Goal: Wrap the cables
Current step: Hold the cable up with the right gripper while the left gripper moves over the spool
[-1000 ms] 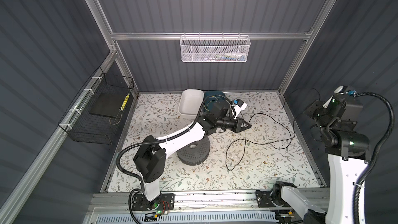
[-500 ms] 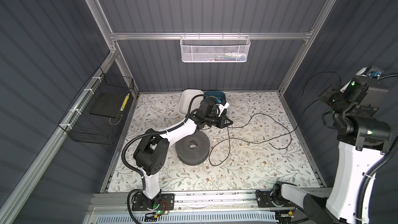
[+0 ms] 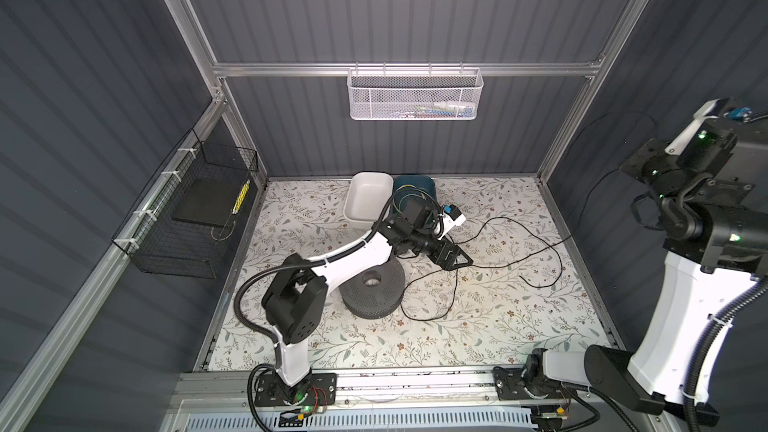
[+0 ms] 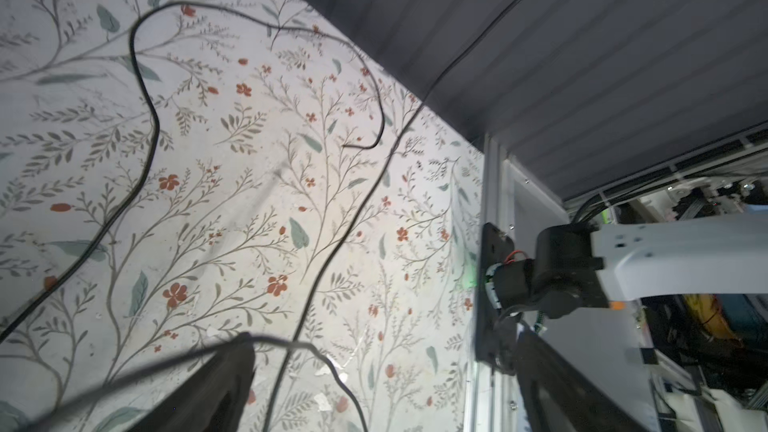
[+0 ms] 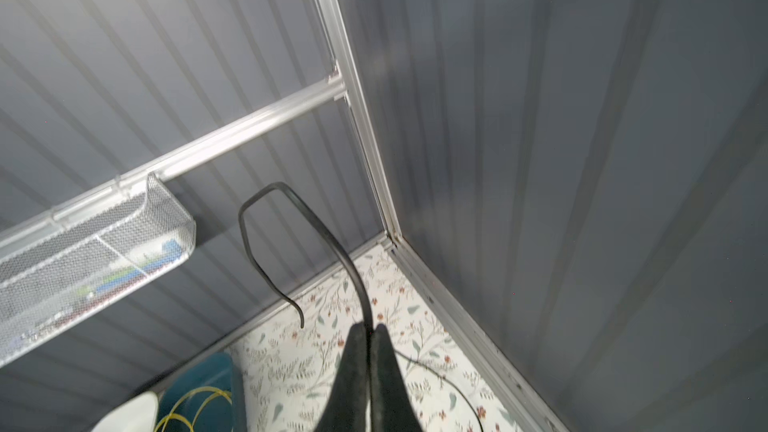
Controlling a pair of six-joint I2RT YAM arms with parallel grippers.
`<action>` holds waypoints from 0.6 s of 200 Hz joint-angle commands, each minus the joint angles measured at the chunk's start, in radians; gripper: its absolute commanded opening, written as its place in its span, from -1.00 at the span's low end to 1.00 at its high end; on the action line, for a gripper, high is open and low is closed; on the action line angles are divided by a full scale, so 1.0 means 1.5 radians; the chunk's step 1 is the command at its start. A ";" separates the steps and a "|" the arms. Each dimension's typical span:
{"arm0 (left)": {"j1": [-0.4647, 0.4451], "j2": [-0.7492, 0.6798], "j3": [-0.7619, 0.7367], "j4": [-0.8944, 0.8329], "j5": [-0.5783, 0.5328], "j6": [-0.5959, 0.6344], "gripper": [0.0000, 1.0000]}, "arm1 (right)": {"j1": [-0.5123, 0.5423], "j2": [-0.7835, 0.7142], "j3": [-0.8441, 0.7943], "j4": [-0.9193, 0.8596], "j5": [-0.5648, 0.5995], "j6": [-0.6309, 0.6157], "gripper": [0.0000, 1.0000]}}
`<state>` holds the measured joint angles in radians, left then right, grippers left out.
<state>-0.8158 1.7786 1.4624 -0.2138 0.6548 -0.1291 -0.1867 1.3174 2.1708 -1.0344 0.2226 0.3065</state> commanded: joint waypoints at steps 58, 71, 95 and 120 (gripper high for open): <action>0.000 -0.074 0.039 -0.171 -0.074 0.074 0.34 | 0.070 -0.051 -0.238 0.089 -0.001 -0.007 -1.00; -0.045 -0.068 0.029 -0.215 -0.184 0.076 -0.02 | 0.071 -0.062 -0.286 0.104 0.003 -0.006 -1.00; -0.180 -0.112 -0.051 -0.250 -0.385 0.095 -0.03 | 0.071 -0.069 -0.341 0.123 0.003 -0.001 -1.00; -0.256 -0.190 -0.163 -0.207 -0.455 0.066 -0.01 | 0.071 -0.068 -0.351 0.120 -0.006 0.008 -1.00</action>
<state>-1.1076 1.6169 1.3319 -0.4824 0.1890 -0.0086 -0.0849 1.2228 1.6573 -0.8890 0.2123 0.3073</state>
